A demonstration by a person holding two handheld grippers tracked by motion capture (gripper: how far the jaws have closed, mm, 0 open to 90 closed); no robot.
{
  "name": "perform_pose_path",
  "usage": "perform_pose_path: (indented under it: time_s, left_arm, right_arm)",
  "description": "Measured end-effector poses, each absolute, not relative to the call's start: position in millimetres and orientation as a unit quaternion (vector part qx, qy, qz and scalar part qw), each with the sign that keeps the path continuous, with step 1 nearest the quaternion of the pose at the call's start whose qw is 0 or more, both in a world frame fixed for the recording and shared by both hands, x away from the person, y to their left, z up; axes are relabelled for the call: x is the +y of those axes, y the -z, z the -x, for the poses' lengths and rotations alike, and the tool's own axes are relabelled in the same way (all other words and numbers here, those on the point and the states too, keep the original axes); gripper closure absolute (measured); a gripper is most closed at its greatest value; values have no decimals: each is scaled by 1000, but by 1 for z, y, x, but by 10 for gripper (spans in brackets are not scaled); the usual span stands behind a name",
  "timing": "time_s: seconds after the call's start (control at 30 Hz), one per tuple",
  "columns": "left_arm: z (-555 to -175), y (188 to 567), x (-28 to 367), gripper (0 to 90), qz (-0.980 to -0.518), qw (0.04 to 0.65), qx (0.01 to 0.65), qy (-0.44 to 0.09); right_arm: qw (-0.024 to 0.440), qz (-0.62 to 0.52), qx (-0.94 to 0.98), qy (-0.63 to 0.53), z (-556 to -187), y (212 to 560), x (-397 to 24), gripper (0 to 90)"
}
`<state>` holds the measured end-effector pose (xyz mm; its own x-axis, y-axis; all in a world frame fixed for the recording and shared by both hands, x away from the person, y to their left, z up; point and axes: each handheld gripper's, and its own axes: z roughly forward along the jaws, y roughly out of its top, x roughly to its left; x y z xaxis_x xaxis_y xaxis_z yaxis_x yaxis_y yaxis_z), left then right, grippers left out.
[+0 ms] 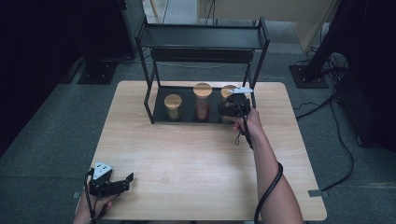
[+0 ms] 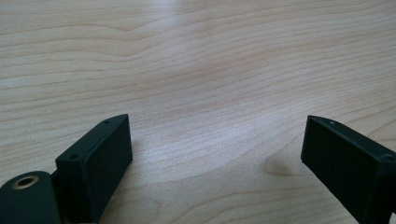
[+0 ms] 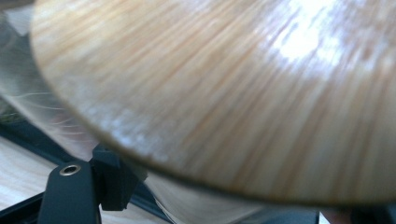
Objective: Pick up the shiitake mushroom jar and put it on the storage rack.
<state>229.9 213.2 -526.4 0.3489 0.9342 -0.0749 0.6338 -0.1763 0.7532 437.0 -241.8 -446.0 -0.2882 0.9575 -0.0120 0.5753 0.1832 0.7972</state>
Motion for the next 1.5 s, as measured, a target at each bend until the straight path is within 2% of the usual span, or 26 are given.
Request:
perform_pose_path:
  time_s: [0.4, 0.6, 0.63, 0.83, 1.1, 1.5]
  left_arm:
    - [-230, 526, 213, 91, -739, 359, 530, -209]
    - [-230, 526, 213, 91, -740, 358, 529, -210]
    - [-230, 526, 213, 91, -741, 357, 529, -211]
    - [-230, 526, 213, 91, -740, 358, 529, -210]
    - [-230, 526, 213, 91, -741, 358, 528, -210]
    - [-230, 526, 212, 91, -742, 356, 527, -211]
  right_arm:
    - [265, -550, 708, -354, -449, 452, -243, 248]
    - [278, -548, 702, -360, -446, 455, -241, 241]
    - [285, -546, 703, -357, -444, 456, -240, 211]
    - [281, -534, 712, -359, -438, 458, -239, 161]
    - [261, -513, 725, -379, -426, 463, -241, 6]
    - [265, -483, 742, -381, -401, 479, -245, 0]
